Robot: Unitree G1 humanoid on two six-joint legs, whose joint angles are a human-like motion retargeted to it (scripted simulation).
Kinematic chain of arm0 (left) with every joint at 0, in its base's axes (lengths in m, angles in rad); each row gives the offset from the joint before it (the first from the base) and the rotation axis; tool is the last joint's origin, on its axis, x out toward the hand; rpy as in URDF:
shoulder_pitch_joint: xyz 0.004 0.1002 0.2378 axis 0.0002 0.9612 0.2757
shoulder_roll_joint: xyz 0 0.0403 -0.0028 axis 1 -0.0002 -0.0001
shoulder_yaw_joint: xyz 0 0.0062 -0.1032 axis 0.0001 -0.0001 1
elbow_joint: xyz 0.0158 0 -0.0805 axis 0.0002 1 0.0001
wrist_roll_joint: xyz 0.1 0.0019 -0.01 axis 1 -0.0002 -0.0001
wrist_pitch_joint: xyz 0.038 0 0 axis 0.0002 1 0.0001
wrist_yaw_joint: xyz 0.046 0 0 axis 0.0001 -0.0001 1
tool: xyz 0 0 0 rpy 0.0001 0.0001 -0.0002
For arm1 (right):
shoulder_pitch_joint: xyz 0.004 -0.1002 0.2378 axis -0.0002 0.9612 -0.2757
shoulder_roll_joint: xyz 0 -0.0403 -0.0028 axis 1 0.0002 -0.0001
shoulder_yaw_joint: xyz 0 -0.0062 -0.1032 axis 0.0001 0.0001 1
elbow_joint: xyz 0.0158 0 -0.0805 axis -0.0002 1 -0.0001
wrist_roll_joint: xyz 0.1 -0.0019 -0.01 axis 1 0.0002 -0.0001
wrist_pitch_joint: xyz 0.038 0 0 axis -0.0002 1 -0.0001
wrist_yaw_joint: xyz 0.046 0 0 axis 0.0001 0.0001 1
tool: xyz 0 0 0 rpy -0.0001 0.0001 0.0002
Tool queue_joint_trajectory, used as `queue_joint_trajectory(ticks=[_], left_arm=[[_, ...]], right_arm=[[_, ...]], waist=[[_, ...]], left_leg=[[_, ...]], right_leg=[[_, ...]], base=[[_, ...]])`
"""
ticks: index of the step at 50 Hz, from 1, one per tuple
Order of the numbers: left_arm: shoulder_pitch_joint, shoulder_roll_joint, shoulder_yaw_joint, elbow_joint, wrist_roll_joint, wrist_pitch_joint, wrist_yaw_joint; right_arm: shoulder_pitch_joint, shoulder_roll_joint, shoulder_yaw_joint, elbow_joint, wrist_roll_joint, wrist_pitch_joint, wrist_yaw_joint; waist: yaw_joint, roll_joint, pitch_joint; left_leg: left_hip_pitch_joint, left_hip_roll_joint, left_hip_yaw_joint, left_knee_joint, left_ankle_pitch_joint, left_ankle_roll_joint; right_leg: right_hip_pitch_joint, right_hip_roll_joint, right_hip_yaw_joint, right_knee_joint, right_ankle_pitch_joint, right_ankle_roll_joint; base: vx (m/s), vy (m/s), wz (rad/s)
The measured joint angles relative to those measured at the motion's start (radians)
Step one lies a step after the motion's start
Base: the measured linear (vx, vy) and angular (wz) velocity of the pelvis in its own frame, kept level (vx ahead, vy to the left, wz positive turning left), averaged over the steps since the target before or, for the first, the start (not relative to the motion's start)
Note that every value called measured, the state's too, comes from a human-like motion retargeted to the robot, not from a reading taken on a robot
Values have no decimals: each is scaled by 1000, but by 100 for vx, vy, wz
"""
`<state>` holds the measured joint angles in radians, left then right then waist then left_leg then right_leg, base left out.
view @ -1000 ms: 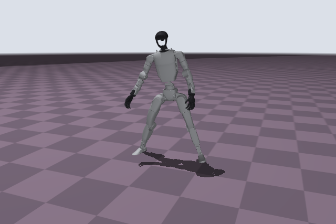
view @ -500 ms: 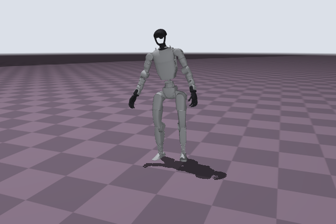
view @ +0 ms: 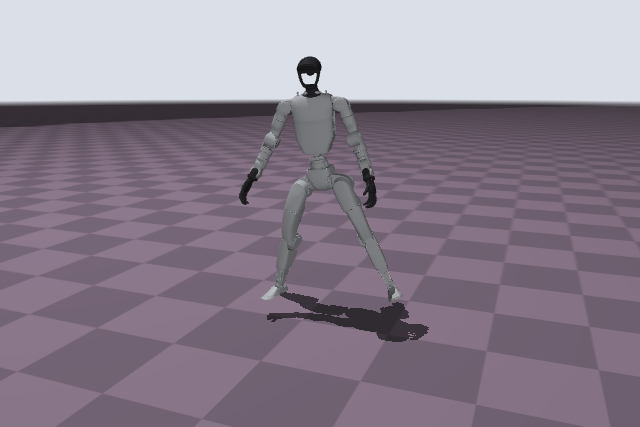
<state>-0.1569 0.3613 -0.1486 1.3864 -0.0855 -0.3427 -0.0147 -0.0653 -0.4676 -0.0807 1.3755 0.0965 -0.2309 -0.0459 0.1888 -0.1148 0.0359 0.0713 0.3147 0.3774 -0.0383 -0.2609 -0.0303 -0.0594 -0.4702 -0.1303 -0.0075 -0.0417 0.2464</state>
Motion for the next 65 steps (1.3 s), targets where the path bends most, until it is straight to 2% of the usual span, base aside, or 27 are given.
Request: queue_joint_trajectory(ticks=[2, 3, 5, 7, 10, 12, 17, 19, 22, 23, 25, 27, 33, 35, 37, 40, 44, 47, 48, 50, 53, 56, 58, 60, 63, 65], left_arm=[[1, -1, 6, 1, 138, -29, 47], [-2, -5, 0, -6, 73, -18, 29], [-2, -6, 11, 4, 271, 2, 95], [-5, -15, -16, -5, 69, 8, 59], [-8, -14, -47, 20, 24, 35, 29], [-12, -10, -48, 38, 30, 53, 4], [-2, 3, 7, 13, 18, 84, 25], [2, 9, 14, -1, 10, 83, 40], [-6, 27, -18, 0, 67, 87, 37], [-13, 33, -30, 2, 82, 95, 30], [-49, 44, -41, 5, 63, 120, 2], [-70, 41, -35, 8, 63, 132, -7], [-85, -18, 12, 0, 28, 138, 13], [-84, -29, -14, -10, 28, 130, 8], [-74, -28, -56, -14, 101, 116, 5], [-72, -23, -98, -21, 124, 104, -10], [-77, -22, -98, -16, 121, 101, -8], [-74, -27, -81, -14, 107, 104, -3], [-71, -29, -76, -15, 102, 106, -2], [-83, -34, -66, -21, 36, 106, -5], [-79, -40, -70, -27, 16, 107, -1], [-69, -40, -67, -33, 16, 108, 6], [-59, -32, -59, -36, 18, 106, 15], [-45, -19, -46, -36, 20, 97, 33], [-23, -3, -16, -18, 35, 70, 68], [6, -5, -2, 6, 82, 61, 52]], right_arm=[[3, -10, -8, 0, 86, -49, 17], [0, -17, -18, 9, 34, -21, 10], [-4, -20, 9, 2, 147, -47, 24], [-19, -17, -3, 15, 5, 19, -16], [-24, 16, 14, 2, -31, 55, -17], [-18, 44, 32, -18, -30, 57, 1], [-17, 81, 77, -71, 3, 35, -21], [-17, 91, 86, -77, 17, 21, -42], [1, 107, 110, -73, 88, 8, -48], [7, 110, 117, -69, 96, 13, -43], [6, 118, 109, -54, 49, 40, -22], [9, 116, 103, -43, 37, 51, -5], [-19, 79, 63, -25, 31, 70, -7], [-33, 78, 59, -25, 46, 68, -21], [-31, 87, 89, -37, 140, 42, -35], [-30, 102, 109, -57, 162, 30, -26], [-29, 103, 127, -75, 155, 23, -2], [-29, 86, 133, -76, 139, 24, 16], [-28, 77, 133, -75, 132, 25, 22], [-39, 53, 111, -67, 52, 40, 43], [-30, 12, 98, -59, 15, 47, 56], [-19, -24, 88, -51, -17, 55, 65], [-16, -40, 80, -47, -38, 62, 63], [-17, -45, 73, -42, -56, 64, 49], [-32, -33, 70, -29, -59, 48, 17], [-36, -23, 109, -24, -3, 18, 7]], waist=[[-14, 9, -1], [-18, 25, 4], [-33, 50, 11], [-48, 67, 26], [-67, 67, 32], [-80, 78, 26], [-137, 125, 18], [-158, 118, 15], [-175, 75, 6], [-167, 60, 1], [-120, 40, -4], [-100, 35, -1], [-137, 56, 22], [-143, 52, 26], [-167, 42, 26], [-172, 30, 23], [-192, 37, 26], [-211, 63, 26], [-216, 74, 25], [-202, 97, 25], [-208, 131, 27], [-206, 149, 22], [-189, 148, 14], [-162, 135, 5], [-122, 119, -2], [-122, 106, -6]], left_leg=[[-1, -19, -5, -17, -8, 61], [-3, -13, -17, -18, 9, 40], [-4, -12, -58, -29, 69, 30], [-12, -18, -84, -7, 107, -34], [-4, -68, -83, 8, 93, -88], [9, -93, -75, -2, 91, -91], [21, -106, -79, -39, 96, -89], [17, -126, -84, -43, 92, -88], [-27, -170, -87, 44, 46, -116], [-29, -186, -84, 47, 42, -111], [10, -218, -70, -43, 78, -60], [18, -228, -60, -46, 72, -56], [23, -231, -62, -25, 47, -79], [20, -230, -48, -18, 46, -87], [-34, -208, -35, 106, -8, -130], [-44, -195, -18, 115, -9, -132], [-49, -164, -13, 123, -4, -124], [-51, -131, -18, 126, 3, -116], [-51, -119, -21, 124, 6, -114], [-1, -118, -21, -2, 68, -73], [15, -93, -35, -39, 91, -77], [13, -72, -45, -42, 103, -93], [7, -60, -41, -36, 114, -102], [0, -50, -29, -27, 130, -103], [-9, -19, 7, -18, 185, -80], [-67, 15, 57, 124, 150, -89]], right_leg=[[2, -31, -6, 12, 13, 4], [7, -33, -10, 20, 18, -5], [14, -45, -15, 33, 46, -15], [21, -63, -33, 46, 95, -35], [20, -103, -89, 71, 171, -48], [9, -94, -127, 116, 140, -60], [-69, 51, -85, 327, -129, -83], [-97, 127, -47, 368, -190, -74], [-81, 197, -44, 304, -176, -95], [-74, 207, -46, 268, -160, -121], [-83, 218, -29, 224, -135, -190], [-87, 208, -12, 225, -129, -209], [-61, 198, 6, 196, -84, -137], [-60, 202, 15, 175, -74, -131], [-52, 201, 9, 165, -77, -123], [-73, 215, 33, 168, -72, -108], [-93, 242, 93, 202, -118, -81], [-95, 245, 117, 245, -173, -85], [-93, 234, 108, 260, -183, -92], [-105, 207, 105, 287, -184, -113], [-76, 148, 104, 299, -194, -126], [-34, 82, 87, 256, -216, -113], [-10, 34, 32, 204, -199, -103], [6, -2, -24, 145, -137, -89], [2, 10, -32, 101, -67, -62], [-73, 6, -20, 247, -131, -59]], base=[[1, 65, 35], [1, 70, 28], [1, 72, 19], [1, 72, 11], [3, 67, 1], [4, 59, 4], [2, 43, 19], [0, 28, 21], [1, 22, 26], [0, 18, -19], [-2, 17, -61], [0, 18, -38], [-1, 11, -4], [-5, -1, -24], [-2, -3, -4], [-6, -9, -29], [-4, -13, -14], [-2, -19, 1], [-2, -22, -6], [-2, -25, -18], [2, -30, 23], [3, -40, 23], [1, -51, -14], [-1, -59, -40], [-2, -63, -43], [1, -58, -8]])
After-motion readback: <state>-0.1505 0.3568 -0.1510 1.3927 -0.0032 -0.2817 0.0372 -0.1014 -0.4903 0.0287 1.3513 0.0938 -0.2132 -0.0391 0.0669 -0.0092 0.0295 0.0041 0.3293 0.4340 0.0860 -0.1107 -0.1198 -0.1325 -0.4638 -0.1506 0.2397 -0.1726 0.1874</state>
